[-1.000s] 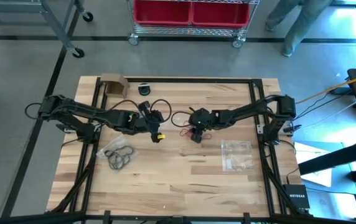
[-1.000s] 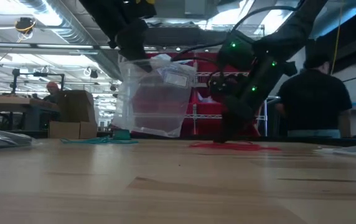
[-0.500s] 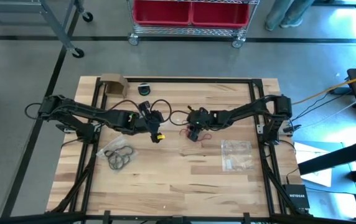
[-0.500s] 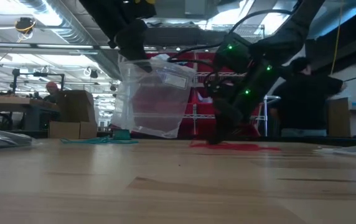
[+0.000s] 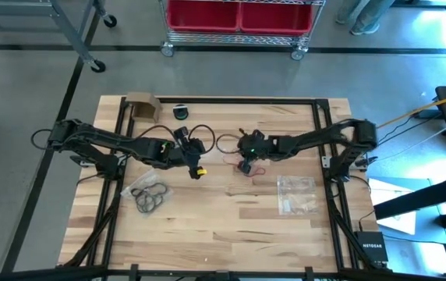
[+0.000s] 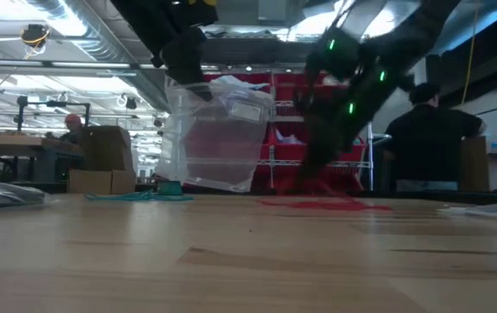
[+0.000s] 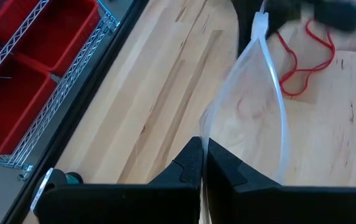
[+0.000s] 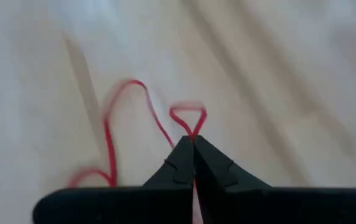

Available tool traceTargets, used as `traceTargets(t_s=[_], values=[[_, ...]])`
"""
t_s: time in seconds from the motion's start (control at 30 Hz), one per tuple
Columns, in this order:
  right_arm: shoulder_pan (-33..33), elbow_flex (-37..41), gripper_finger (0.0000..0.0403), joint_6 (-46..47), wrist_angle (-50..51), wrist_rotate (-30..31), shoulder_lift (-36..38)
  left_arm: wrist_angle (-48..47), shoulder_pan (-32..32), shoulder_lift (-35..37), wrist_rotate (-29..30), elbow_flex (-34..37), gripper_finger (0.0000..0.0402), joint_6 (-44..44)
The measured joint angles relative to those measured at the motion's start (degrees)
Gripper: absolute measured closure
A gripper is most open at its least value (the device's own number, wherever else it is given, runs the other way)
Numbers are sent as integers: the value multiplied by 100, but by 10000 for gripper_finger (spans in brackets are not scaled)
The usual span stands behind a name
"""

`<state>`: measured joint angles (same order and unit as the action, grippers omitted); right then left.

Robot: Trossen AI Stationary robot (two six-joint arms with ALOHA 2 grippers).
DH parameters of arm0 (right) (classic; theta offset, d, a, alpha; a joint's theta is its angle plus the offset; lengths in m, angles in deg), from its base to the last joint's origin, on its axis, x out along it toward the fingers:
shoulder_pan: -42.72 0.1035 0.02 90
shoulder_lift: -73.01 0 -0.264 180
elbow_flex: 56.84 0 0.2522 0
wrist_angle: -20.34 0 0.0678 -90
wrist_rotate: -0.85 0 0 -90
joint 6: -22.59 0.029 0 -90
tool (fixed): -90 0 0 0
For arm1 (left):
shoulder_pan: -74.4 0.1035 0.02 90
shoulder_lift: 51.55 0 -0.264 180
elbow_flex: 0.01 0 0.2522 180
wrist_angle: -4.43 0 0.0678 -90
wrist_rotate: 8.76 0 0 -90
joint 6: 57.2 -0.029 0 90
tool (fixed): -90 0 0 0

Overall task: Sort rubber bands
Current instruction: Put the red rubber band into the transparent zip bag

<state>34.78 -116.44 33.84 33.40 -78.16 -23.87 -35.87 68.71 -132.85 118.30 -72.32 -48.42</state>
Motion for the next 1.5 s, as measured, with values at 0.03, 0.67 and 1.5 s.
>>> traceTargets(t_s=[0.03,0.67,1.5], values=[[0,-5,402,0,73,1,205,4,-1,0,-1,0,401,12],[4,-22,403,-149,-1124,-1115,2812,46,10,0,-2,0,401,14],[46,-799,403,-472,-4421,-2611,577,792,5,2,-2,0,401,-258]])
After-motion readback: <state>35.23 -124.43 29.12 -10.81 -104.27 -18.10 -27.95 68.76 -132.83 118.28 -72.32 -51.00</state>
